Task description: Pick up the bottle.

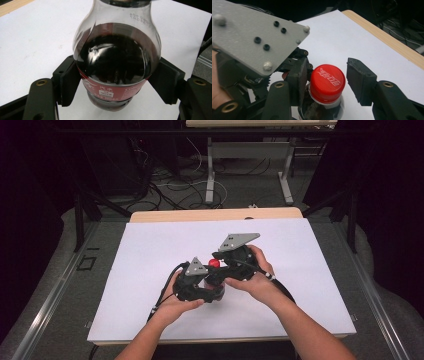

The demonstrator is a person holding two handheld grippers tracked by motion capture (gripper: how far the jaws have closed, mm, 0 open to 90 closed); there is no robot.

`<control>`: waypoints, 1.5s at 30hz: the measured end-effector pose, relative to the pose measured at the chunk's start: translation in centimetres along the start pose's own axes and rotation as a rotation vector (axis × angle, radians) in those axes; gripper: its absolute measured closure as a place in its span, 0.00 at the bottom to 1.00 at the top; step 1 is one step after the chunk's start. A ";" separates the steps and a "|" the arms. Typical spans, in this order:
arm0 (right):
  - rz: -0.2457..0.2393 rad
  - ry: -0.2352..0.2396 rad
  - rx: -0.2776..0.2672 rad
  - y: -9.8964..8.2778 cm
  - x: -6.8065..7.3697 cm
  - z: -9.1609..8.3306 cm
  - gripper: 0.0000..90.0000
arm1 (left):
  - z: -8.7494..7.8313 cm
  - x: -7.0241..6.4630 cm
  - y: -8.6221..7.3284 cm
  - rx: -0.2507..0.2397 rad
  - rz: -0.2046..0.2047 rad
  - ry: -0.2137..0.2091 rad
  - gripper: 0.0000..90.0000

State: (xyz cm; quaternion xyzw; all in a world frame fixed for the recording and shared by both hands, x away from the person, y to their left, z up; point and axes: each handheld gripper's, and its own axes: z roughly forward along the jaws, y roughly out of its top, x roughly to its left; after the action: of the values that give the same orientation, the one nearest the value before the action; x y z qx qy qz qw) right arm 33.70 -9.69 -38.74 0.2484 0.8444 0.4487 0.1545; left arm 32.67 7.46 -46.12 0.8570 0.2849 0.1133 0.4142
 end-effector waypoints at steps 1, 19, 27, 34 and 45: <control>0.010 -0.018 -0.003 0.0 0.1 0.1 0.58 | 0.0 0.0 0.0 0.000 0.000 0.006 0.34; -0.182 0.296 0.044 0.2 -3.0 0.1 0.67 | 0.3 -0.5 -0.2 0.013 0.014 -0.039 0.34; -0.108 0.154 0.009 0.2 -1.5 -0.6 0.51 | 0.2 0.1 -0.2 0.007 -0.006 -0.008 0.34; -0.051 -0.030 -0.041 -0.4 0.7 -0.6 0.53 | 0.1 0.3 -0.2 0.001 -0.028 0.018 0.34; -0.069 -0.027 -0.064 -0.5 1.1 0.3 0.59 | 0.1 -0.1 -0.1 0.004 -0.012 0.004 0.34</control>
State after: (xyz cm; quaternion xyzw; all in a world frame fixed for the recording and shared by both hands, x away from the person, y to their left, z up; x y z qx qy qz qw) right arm 32.84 -9.11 -39.35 0.2202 0.8355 0.4665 0.1893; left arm 32.60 7.42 -46.25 0.8559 0.2911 0.1120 0.4126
